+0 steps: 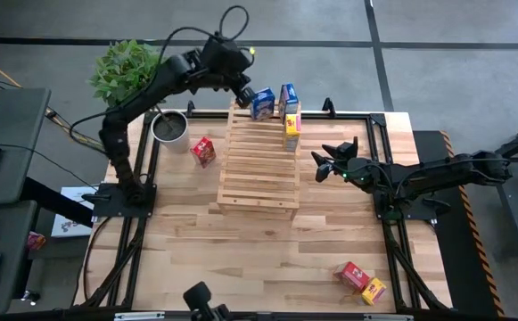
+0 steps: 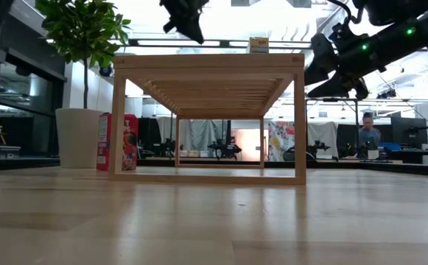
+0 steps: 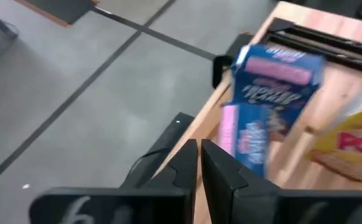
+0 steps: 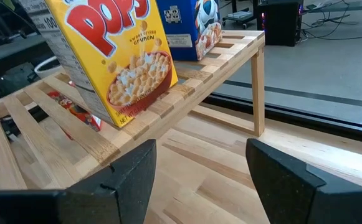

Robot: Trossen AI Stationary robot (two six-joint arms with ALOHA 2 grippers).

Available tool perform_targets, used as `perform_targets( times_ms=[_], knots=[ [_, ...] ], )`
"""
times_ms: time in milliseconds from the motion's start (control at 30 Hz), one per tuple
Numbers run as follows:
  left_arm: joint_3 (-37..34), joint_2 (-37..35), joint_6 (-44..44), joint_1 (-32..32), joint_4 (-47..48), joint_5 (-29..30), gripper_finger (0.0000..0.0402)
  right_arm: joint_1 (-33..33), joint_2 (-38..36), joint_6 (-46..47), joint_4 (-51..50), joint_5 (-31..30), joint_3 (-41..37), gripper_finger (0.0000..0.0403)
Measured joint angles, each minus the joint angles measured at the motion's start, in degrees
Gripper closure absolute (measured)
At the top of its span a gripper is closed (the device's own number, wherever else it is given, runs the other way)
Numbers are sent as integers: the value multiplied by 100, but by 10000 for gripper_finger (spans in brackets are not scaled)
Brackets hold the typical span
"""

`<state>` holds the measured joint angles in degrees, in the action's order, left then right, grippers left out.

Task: Stack cereal on shelf
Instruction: Put the blue cereal box on the shelf aligned with the other blue cereal box

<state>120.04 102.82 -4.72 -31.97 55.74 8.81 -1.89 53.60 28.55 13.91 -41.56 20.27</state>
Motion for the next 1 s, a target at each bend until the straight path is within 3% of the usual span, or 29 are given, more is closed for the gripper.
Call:
perform_targets(
  times_ms=[300, 467, 733, 1000],
  knots=[
    [-4099, -1940, 242, -337, -3461, 206, 400, 0, 0, 147, -124, 0, 0, 162],
    [-5539, -2181, 456, -490, -4982, -165, 401, 0, 0, 149, -121, 0, 0, 162],
    [-5924, -1403, 606, -476, -6529, -447, 402, 0, 1, 254, -120, -12, 0, 162],
    [-5920, -1151, 767, -426, -6735, -547, 401, 0, 0, 134, -120, -29, 0, 162]
  ],
)
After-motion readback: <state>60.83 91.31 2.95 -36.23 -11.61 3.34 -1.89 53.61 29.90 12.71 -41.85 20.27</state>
